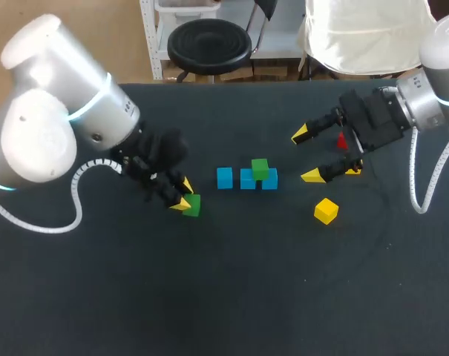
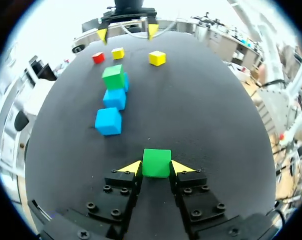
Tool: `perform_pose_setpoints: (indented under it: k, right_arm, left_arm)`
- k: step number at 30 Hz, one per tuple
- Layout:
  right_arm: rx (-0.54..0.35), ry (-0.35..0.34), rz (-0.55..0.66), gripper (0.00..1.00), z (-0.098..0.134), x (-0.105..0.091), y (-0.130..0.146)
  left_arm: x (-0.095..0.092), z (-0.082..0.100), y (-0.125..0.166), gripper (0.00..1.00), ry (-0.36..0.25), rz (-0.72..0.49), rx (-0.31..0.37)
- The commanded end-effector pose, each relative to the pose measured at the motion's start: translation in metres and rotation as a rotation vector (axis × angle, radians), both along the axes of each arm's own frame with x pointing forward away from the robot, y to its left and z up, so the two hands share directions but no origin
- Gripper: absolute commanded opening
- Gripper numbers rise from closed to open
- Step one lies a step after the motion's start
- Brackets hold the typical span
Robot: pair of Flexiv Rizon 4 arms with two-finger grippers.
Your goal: Place the blue cubes, place green cubes on the blue cubes, place the yellow cubes on the green cubes, then place the red cubes on the yellow cubes, and place purple cube on the red cubes.
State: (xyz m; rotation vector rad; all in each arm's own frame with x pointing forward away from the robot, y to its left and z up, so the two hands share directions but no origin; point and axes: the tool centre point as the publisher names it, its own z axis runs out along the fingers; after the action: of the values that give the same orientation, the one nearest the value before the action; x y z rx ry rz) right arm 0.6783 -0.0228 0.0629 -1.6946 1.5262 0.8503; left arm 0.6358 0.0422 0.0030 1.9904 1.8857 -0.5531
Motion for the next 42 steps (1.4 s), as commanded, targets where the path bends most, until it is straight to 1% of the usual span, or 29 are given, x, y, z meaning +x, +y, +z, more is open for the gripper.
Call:
perform_pose_setpoints:
  k: [1, 8, 9, 10, 12, 15, 16, 17, 18, 20, 21, 22, 23, 24, 26, 29, 30, 32, 34, 35, 38, 39, 42]
  right_arm:
    - [0.001, -0.001, 0.000, 1.00, -0.0003, 0.0000, -0.0001]
    - [0.001, -0.001, 0.000, 1.00, -0.0003, 0.0000, -0.0001]
    - [0.001, -0.001, 0.000, 1.00, -0.0003, 0.0000, -0.0001]
    - [0.001, -0.001, 0.000, 1.00, -0.0003, 0.0000, -0.0001]
    - [0.001, -0.001, 0.000, 1.00, -0.0003, 0.0000, -0.0001]
    - [0.001, -0.001, 0.000, 1.00, -0.0003, 0.0000, -0.0001]
    - [0.001, -0.001, 0.000, 1.00, -0.0003, 0.0000, -0.0001]
    - [0.001, -0.001, 0.000, 1.00, -0.0003, 0.0000, -0.0001]
    - [0.001, -0.001, 0.000, 1.00, -0.0003, 0.0000, -0.0001]
    - [0.001, -0.001, 0.000, 1.00, -0.0003, 0.0000, -0.0001]
    - [0.001, -0.001, 0.000, 1.00, -0.0003, 0.0000, -0.0001]
    - [0.001, -0.001, 0.000, 1.00, -0.0003, 0.0000, -0.0001]
    - [0.001, -0.001, 0.000, 1.00, -0.0003, 0.0000, -0.0001]
    - [0.001, -0.001, 0.000, 1.00, -0.0003, 0.0000, -0.0001]
    - [0.001, -0.001, 0.000, 1.00, -0.0003, 0.0000, -0.0001]
    - [0.001, -0.001, 0.000, 1.00, -0.0003, 0.0000, -0.0001]
    - [0.001, -0.001, 0.000, 1.00, -0.0003, 0.0000, -0.0001]
    - [0.001, -0.001, 0.000, 1.00, -0.0003, 0.0000, -0.0001]
    - [0.001, -0.001, 0.000, 1.00, -0.0003, 0.0000, -0.0001]
    - [0.001, -0.001, 0.000, 1.00, -0.0003, 0.0000, -0.0001]
    - [0.001, -0.001, 0.000, 1.00, -0.0003, 0.0000, -0.0001]
    - [0.001, -0.001, 0.000, 1.00, -0.0003, 0.0000, -0.0001]
    - [0.001, -0.001, 0.000, 1.00, -0.0003, 0.0000, -0.0001]
  left_arm:
    - [-0.0064, -0.0032, 0.0035, 0.00, -0.041, 0.058, 0.005]
    - [-0.0136, -0.0099, 0.0040, 0.00, -0.025, 0.080, 0.008]
    - [-0.0141, -0.0104, 0.0041, 0.02, -0.018, 0.074, 0.001]
    - [-0.0144, -0.0106, 0.0043, 0.21, -0.019, 0.075, 0.003]
    - [-0.0143, -0.0108, 0.0045, 0.38, -0.018, 0.070, -0.004]
    - [-0.0138, -0.0100, 0.0052, 0.49, -0.019, 0.068, -0.003]
    - [-0.0137, -0.0098, 0.0053, 0.60, -0.020, 0.067, -0.003]
    - [-0.0134, -0.0095, 0.0053, 0.68, -0.020, 0.066, -0.003]
    - [-0.0132, -0.0092, 0.0052, 0.73, -0.020, 0.066, -0.003]
    - [-0.0133, -0.0082, 0.0046, 0.71, -0.021, 0.062, -0.004]
    - [-0.0133, -0.0079, 0.0042, 0.74, -0.022, 0.060, -0.005]
    - [-0.0132, -0.0075, 0.0039, 0.79, -0.022, 0.060, -0.005]
    - [-0.0130, -0.0071, 0.0037, 0.86, -0.023, 0.059, -0.006]
    - [-0.0128, -0.0068, 0.0036, 0.87, -0.023, 0.058, -0.007]
    - [-0.0120, -0.0063, 0.0036, 0.86, -0.020, 0.046, -0.031]
    - [-0.0093, -0.0057, 0.0043, 0.81, 0.006, 0.003, -0.071]
    - [-0.0085, -0.0053, 0.0041, 0.77, 0.015, -0.016, -0.083]
    - [-0.0072, -0.0046, 0.0040, 0.77, 0.032, -0.040, -0.095]
    - [-0.0073, -0.0032, 0.0032, 0.66, 0.022, -0.057, -0.092]
    - [-0.0076, -0.0028, 0.0025, 0.64, 0.024, -0.072, -0.101]
    - [-0.0078, -0.0025, 0.0006, 0.66, 0.025, -0.091, -0.102]
    - [-0.0078, -0.0024, -0.0003, 0.64, 0.023, -0.091, -0.100]
    - [-0.0073, -0.0019, -0.0019, 0.64, 0.022, -0.095, -0.100]
